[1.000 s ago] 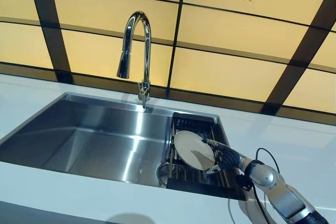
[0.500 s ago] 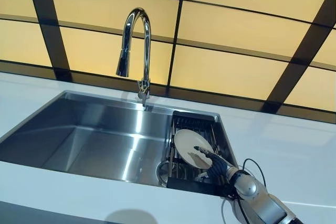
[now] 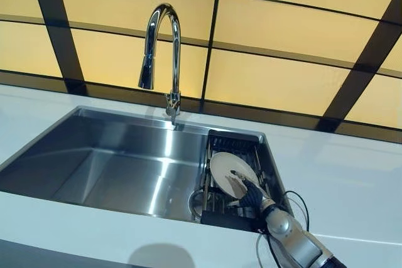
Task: Take plates into dishwasher
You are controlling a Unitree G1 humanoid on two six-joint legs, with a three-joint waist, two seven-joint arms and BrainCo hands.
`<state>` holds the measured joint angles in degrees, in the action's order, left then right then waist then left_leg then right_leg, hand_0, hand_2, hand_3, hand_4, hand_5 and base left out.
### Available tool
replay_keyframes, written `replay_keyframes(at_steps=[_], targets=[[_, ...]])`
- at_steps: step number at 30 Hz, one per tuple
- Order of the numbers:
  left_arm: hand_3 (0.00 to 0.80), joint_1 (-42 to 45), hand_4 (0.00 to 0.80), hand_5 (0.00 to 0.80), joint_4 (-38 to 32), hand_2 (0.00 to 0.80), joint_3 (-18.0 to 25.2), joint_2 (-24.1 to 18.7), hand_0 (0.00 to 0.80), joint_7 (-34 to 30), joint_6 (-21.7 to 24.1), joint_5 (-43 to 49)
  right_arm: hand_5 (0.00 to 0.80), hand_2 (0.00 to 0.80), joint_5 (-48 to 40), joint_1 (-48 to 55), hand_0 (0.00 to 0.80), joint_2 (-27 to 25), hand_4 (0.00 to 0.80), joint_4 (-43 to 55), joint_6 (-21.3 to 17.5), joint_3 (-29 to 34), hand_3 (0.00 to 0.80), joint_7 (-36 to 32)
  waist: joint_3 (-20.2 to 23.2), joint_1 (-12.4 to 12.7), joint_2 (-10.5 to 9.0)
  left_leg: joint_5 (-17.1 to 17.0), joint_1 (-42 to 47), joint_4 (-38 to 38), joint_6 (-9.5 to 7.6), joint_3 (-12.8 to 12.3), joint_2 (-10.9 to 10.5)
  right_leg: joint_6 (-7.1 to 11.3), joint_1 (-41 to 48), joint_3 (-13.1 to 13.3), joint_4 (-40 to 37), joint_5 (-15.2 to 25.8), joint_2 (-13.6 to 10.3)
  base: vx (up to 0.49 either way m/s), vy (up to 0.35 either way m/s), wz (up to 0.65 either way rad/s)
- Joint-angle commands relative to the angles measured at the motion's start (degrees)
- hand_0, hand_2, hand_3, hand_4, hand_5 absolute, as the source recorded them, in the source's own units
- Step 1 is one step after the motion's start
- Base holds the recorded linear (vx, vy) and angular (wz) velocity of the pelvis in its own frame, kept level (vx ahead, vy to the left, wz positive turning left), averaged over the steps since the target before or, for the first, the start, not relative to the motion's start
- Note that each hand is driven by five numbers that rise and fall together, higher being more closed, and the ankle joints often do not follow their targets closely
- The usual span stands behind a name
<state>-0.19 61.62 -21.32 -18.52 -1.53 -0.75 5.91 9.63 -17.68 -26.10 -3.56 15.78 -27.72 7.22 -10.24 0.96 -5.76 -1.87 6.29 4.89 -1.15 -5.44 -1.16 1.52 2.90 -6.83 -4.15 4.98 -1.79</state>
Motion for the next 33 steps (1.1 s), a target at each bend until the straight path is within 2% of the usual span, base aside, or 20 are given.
replay_keyframes(at_steps=[1,17,33], targets=[[0.0,-3.6,0.0,0.0,1.3,0.0,-3.3,1.3,0.0,0.4,0.0,-0.1,0.0,0.0,2.9,-5.9,0.0,1.0,0.0,-0.7,-0.8,-1.8,0.0,4.4,0.5,2.4,1.48,4.9,-1.5,-2.1,-3.01,1.6,-1.9,6.0,-1.7,-1.1,8.4,-4.2,-3.0,0.0,0.0,0.0],[0.0,-4.7,0.0,0.0,1.2,0.0,-4.2,1.1,0.0,-0.6,-0.7,0.9,0.0,0.0,4.3,-11.1,0.0,3.0,0.0,-8.5,1.5,-2.8,0.0,11.6,0.0,3.9,1.23,4.6,-2.5,-2.5,-3.02,3.2,-1.9,5.7,-2.1,-1.5,8.3,-4.0,-2.9,0.008,-0.006,0.07],[0.0,-5.1,0.0,0.0,0.3,0.0,-4.2,0.8,0.0,-1.2,-1.6,1.6,0.0,0.0,6.8,-11.6,0.0,3.4,0.0,-12.2,3.6,-4.3,0.0,8.5,0.1,4.4,0.73,4.7,-3.2,-3.2,-2.8,3.8,-1.8,5.43,-2.1,-1.5,8.4,-4.2,-2.6,0.002,-0.003,0.01]])
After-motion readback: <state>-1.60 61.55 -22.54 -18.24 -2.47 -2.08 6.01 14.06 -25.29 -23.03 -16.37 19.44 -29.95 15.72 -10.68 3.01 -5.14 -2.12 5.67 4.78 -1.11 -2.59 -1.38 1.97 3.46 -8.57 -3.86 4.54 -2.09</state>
